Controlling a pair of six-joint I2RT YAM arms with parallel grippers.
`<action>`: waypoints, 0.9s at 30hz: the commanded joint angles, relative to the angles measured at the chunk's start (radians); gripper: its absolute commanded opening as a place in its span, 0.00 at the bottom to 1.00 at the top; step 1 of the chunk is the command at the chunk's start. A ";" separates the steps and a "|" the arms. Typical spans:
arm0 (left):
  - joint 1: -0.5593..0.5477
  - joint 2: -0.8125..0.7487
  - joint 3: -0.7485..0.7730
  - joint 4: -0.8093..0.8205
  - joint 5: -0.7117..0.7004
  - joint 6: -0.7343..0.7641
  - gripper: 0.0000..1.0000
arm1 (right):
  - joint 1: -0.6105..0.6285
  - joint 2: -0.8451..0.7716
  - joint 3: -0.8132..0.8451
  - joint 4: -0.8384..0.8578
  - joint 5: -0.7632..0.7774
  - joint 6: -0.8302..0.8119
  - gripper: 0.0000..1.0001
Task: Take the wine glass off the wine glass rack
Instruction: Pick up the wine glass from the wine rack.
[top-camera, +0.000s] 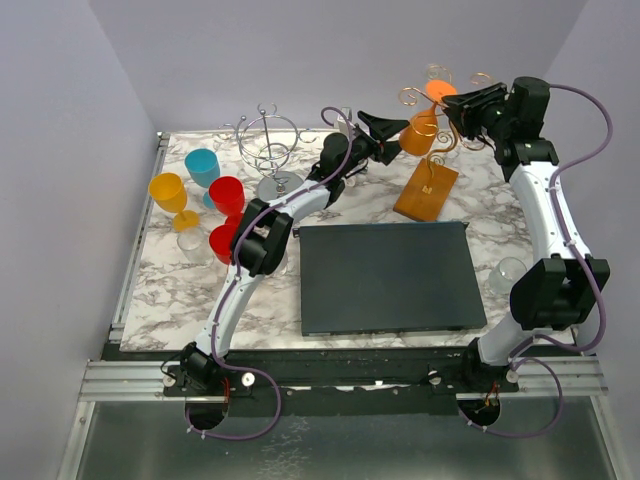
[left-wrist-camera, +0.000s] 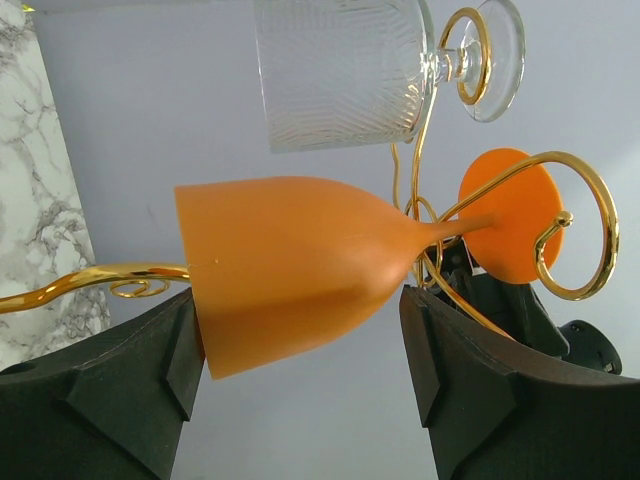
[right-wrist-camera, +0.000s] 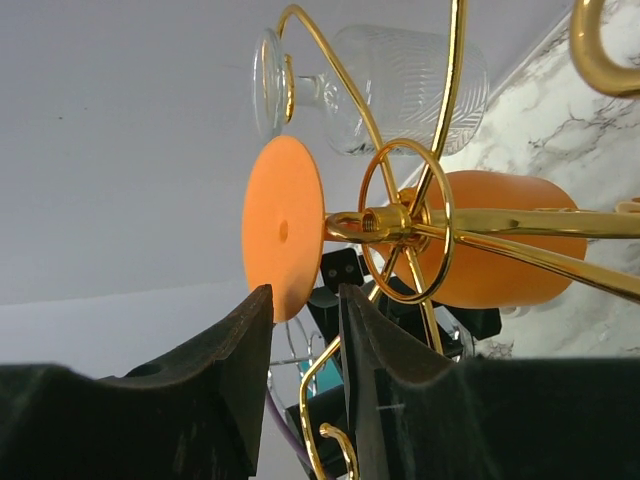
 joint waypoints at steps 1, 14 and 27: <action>0.000 0.010 0.033 0.057 0.023 -0.012 0.81 | -0.003 0.003 -0.018 0.057 0.007 0.062 0.39; 0.000 0.009 0.031 0.060 0.026 -0.014 0.80 | -0.001 0.003 -0.048 0.097 0.030 0.133 0.31; -0.001 0.012 0.030 0.065 0.025 -0.018 0.80 | -0.001 0.014 -0.048 0.112 0.042 0.180 0.25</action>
